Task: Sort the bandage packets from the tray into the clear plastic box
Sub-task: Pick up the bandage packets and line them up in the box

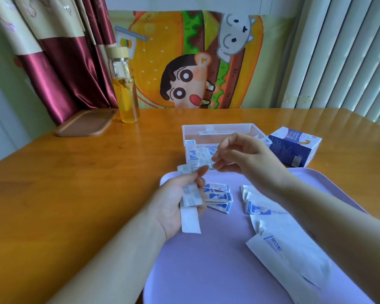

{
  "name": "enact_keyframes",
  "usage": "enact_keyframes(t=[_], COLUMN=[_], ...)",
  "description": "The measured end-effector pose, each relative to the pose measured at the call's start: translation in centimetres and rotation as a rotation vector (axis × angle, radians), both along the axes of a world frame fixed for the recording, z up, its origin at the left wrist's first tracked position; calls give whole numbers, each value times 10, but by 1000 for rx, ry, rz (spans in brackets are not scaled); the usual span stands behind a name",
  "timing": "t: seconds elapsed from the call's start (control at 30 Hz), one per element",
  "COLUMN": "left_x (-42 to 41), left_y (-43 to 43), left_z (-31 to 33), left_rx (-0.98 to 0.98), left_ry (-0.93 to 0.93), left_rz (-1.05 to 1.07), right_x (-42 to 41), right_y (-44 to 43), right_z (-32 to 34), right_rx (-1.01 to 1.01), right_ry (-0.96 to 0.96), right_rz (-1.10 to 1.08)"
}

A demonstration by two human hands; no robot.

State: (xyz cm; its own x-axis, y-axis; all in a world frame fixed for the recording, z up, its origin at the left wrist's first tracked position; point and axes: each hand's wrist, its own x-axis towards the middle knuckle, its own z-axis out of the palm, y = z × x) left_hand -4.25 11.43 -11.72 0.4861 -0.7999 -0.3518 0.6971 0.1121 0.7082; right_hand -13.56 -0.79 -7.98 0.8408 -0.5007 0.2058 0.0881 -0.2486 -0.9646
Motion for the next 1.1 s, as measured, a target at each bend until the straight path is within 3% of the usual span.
enact_keyframes(t=[0.1,0.2,0.33,0.53,0.7,0.77,0.93,1.1], left_x=[10,20,26,21,12,6,-7,-28], left_y=[5,12,15,11,9,9,9,15], left_z=[7,13,12,11,14,16,20,20], left_rx=[-60,-114,-135,-110,-46,-48,-108,-83], left_ry=[77,87,125,226,154,120,160,193], left_rz=[18,91,161,212,66,-8,-105,-63], right_x=[5,12,18,-7,-52,-61,-58,-66], right_y=[-14,-19,-17,-13,2,7,-6,-25], right_z=[-9,-24,-32,-6,12,7,-2,6], right_rx=[-592,-871,-865,-792,-951,-993,-1006,-842], right_ry=[331,562,657,553,1004,1098,1053,840], right_rz=[-39,48,113,129,391,452,471,322])
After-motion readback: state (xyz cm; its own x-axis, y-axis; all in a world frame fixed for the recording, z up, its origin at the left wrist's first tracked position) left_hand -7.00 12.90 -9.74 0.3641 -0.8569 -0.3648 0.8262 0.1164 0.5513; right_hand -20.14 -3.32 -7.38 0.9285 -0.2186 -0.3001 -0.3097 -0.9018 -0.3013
